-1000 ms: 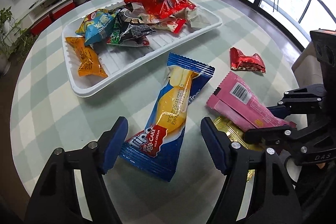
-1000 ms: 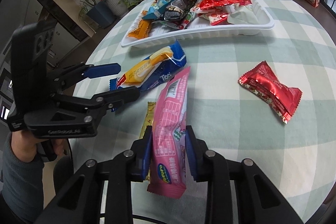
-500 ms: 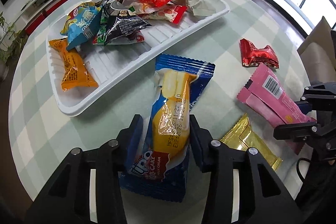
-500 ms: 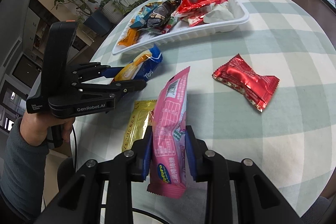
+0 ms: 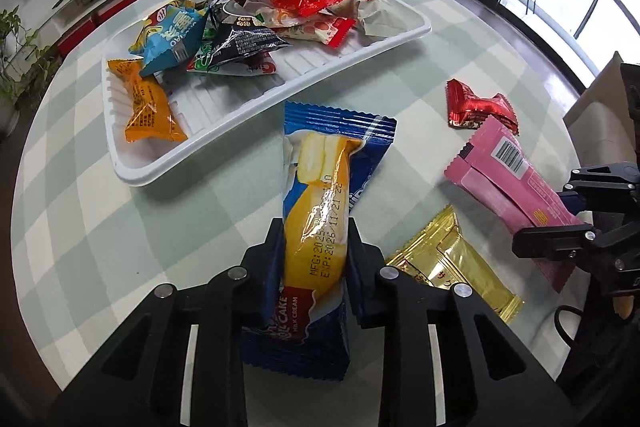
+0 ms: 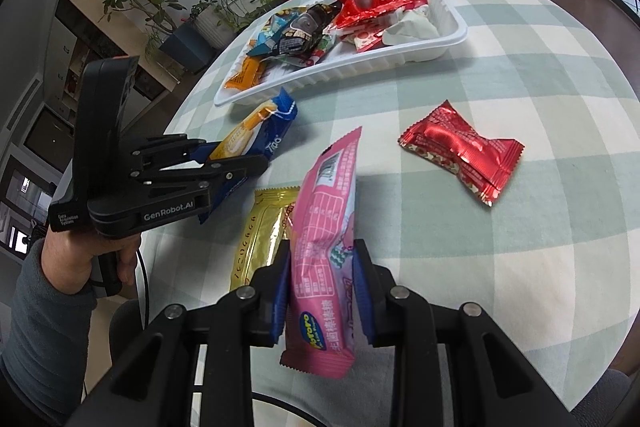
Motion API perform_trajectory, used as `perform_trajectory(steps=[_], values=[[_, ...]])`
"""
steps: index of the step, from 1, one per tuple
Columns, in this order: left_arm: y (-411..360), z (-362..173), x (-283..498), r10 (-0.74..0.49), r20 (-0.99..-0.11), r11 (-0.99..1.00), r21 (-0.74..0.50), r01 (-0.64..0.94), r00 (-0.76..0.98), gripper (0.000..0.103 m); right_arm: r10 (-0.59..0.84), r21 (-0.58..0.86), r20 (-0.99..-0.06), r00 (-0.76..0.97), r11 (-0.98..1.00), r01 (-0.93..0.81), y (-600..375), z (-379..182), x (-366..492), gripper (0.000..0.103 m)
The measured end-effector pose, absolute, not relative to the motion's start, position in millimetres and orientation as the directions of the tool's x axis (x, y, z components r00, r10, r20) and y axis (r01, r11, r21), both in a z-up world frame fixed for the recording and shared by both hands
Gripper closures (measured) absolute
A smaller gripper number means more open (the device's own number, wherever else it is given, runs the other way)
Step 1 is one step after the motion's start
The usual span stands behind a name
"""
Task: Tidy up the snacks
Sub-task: 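Lift the cake bar with the left gripper while the right gripper lifts the pink packet toward the tray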
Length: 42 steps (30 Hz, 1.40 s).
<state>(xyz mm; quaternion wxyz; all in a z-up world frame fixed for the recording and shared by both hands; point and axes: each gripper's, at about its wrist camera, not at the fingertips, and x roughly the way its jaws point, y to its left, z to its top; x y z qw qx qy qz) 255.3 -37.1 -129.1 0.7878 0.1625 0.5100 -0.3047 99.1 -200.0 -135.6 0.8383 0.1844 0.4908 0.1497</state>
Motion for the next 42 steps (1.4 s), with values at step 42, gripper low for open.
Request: perform_trajectory(steps=[42], values=[[28,9,342,-0.520,-0.639,0.851,-0.333,0.405,0.567,0.078,0.356,0.384,-0.611,0.708,0.915,-0.129,-242,-2,227,0.072]])
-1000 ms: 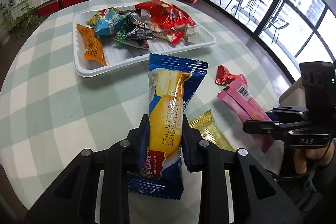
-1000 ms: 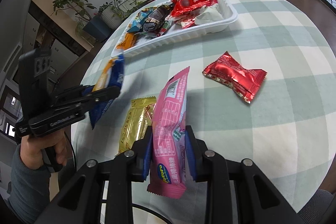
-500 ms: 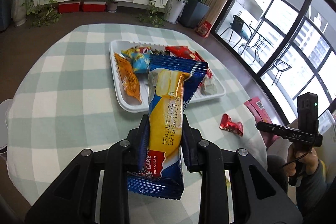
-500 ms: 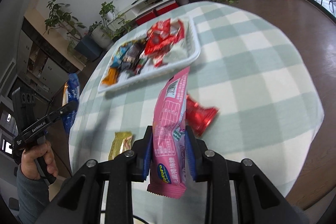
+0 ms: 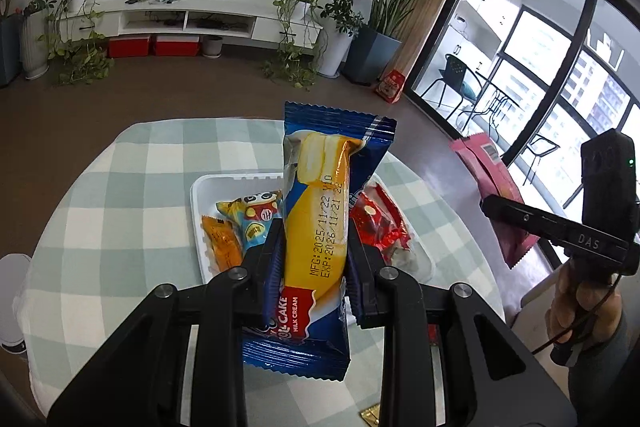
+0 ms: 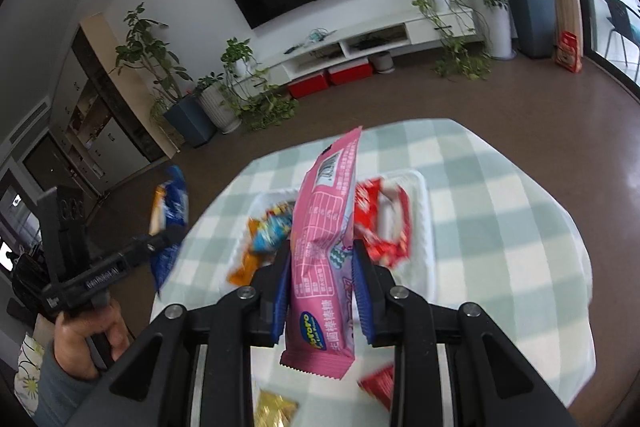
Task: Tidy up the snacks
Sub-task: 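Lift the cake bar with the left gripper while the right gripper lifts the pink packet toward the tray, then lower the cake bar into the tray with the left gripper while the right gripper lowers the pink packet there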
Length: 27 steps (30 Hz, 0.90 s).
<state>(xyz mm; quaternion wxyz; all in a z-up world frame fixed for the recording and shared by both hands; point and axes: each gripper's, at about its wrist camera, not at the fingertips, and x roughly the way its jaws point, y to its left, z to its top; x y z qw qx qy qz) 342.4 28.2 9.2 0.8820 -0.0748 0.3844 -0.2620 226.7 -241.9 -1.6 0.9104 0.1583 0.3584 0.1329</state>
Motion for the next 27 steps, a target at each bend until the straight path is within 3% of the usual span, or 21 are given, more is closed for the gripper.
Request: perform_trajectory(steps=[15,27], values=[[5,-89,393,-0.469,-0.711,0.881,-0.335,0.334,0.524,0.078,0.332,0.302,-0.734,0.593,0.941,-0.153,-189,-80,303,0.072],[1,-110,393,-0.466,-0.722,0.882,-0.337,0.329,0.512,0.077,0.316,0.264,-0.777,0.544,0.949,-0.175,-176,-104,307,0.073]])
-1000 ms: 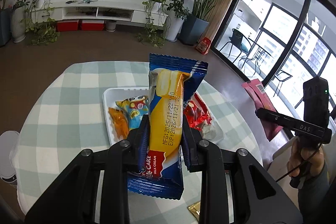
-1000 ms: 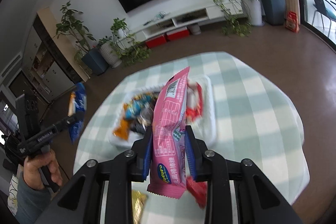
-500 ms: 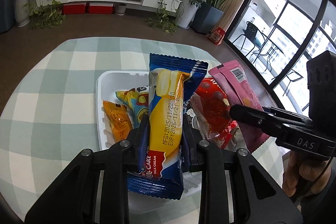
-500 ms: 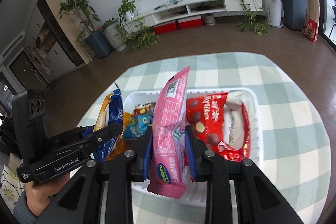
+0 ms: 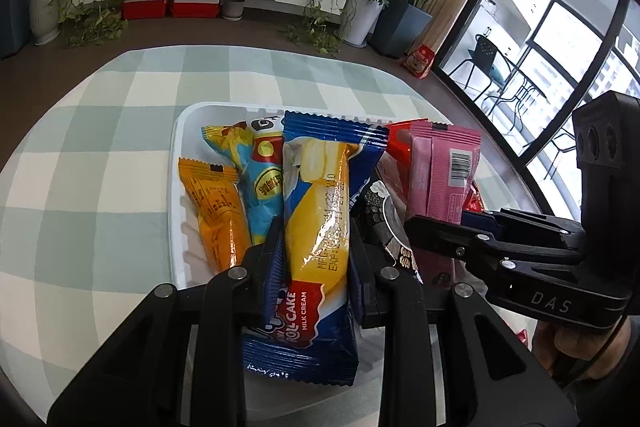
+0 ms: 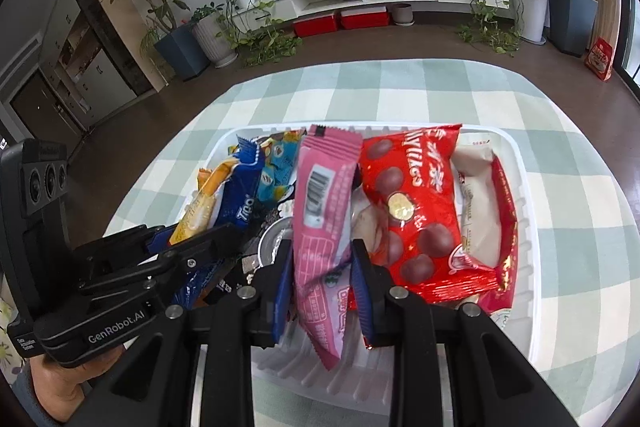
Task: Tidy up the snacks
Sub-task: 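Lower the cake bar into the tray with the left gripper while the right gripper lowers the pink packet there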
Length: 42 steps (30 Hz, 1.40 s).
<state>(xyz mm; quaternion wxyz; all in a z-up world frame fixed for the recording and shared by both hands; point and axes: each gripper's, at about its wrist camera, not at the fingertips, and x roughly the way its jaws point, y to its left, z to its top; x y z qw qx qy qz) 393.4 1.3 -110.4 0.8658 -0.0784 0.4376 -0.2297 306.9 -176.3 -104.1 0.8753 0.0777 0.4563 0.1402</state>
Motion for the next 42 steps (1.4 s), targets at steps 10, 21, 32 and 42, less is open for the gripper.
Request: perform_trajectory(steps=[10,21,32,42], values=[[-1,-109,389,-0.456,-0.720,0.887,-0.323,0.329,0.523,0.076,0.297,0.250,-0.781,0.549,0.955,-0.162,-176,-102,303,0.071],[-1,-104,385,-0.451,-0.710,0.890,-0.311,0.333,0.542,0.050,0.292,0.248,-0.773,0.563,0.956,-0.155,-180,-98,296,0.065],[1,-104,383,-0.454,-0.703,0.888,-0.309,0.340,0.548,0.050,0.286,0.248,-0.762,0.580,0.958,-0.146,-188,-92,291,0.064],[-7,-105,376,-0.412,-0.740,0.899,-0.233,0.371,0.532,0.050,0.292,0.256,-0.756,0.586,0.956,-0.145,-189,-91,290,0.064]])
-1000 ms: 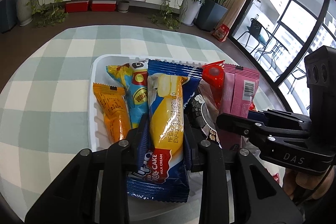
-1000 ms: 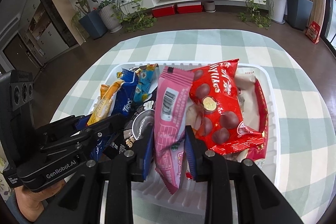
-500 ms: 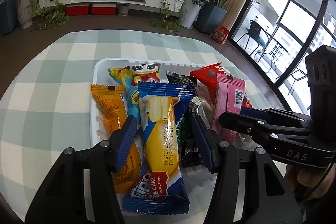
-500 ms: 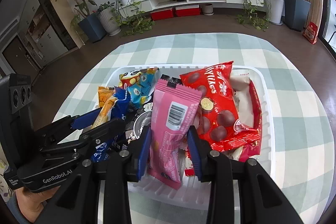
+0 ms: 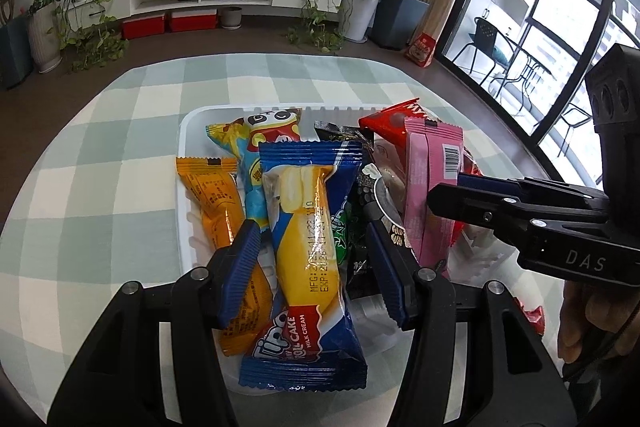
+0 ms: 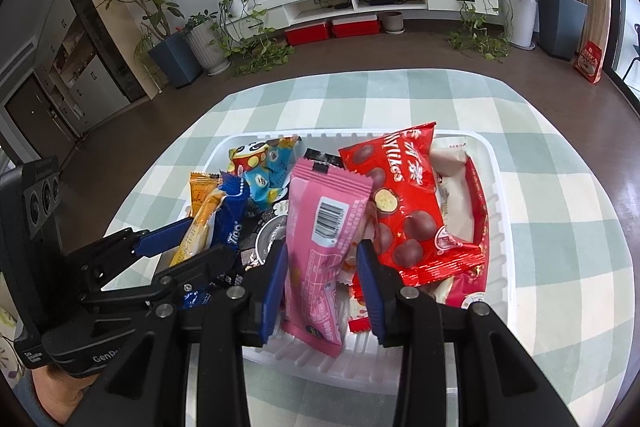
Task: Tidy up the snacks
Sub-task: 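Lower the cake bar into the tray with the left gripper while the right gripper lowers the pink packet there, then open both grippers and withdraw them from the tray toward the remaining snacks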
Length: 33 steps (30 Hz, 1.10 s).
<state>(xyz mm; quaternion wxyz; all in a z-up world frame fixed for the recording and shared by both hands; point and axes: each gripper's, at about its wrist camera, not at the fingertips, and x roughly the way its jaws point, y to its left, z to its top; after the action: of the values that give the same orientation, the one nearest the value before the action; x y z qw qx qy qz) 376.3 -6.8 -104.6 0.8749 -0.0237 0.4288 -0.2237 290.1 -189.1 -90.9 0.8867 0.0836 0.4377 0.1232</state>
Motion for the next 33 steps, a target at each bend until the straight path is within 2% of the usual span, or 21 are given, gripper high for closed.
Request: perform_trajectory(steps=[2,3,4,14,29,32,33], values=[[-7,-105,376,-0.406,-0.741,0.901,-0.228,0.369,0.534,0.057,0.290,0.253,-0.755,0.588,0.956,-0.146,-189,-91,290,0.064],[-8,-106,377,-0.403,-0.745,0.901,-0.224,0.371,0.532,0.072,0.289,0.253,-0.754,0.590,0.957,-0.146,-189,-91,290,0.064],[-8,-107,377,-0.403,-0.746,0.901,-0.222,0.372,0.531,0.077,0.290,0.253,-0.753,0.591,0.956,-0.146,-189,-90,290,0.064],[-10,-103,390,-0.406,-0.730,0.903,-0.225,0.367,0.550,0.078,0.296,0.263,-0.749,0.593,0.954,-0.144,-190,-92,291,0.064],[-12,-129,400,-0.386,-0.744,0.911,-0.213,0.354,0.546,0.077,0.295,0.258,-0.747,0.595,0.955,-0.150,-190,-90,288,0.064],[-12,-126,398,-0.390,-0.741,0.909,-0.217,0.355,0.546,0.076,0.297,0.263,-0.745,0.597,0.954,-0.145,-193,-88,287,0.064],[-12,-125,398,-0.389,-0.740,0.910,-0.215,0.355,0.549,0.071,0.299,0.268,-0.742,0.600,0.953,-0.143,-194,-86,287,0.064]])
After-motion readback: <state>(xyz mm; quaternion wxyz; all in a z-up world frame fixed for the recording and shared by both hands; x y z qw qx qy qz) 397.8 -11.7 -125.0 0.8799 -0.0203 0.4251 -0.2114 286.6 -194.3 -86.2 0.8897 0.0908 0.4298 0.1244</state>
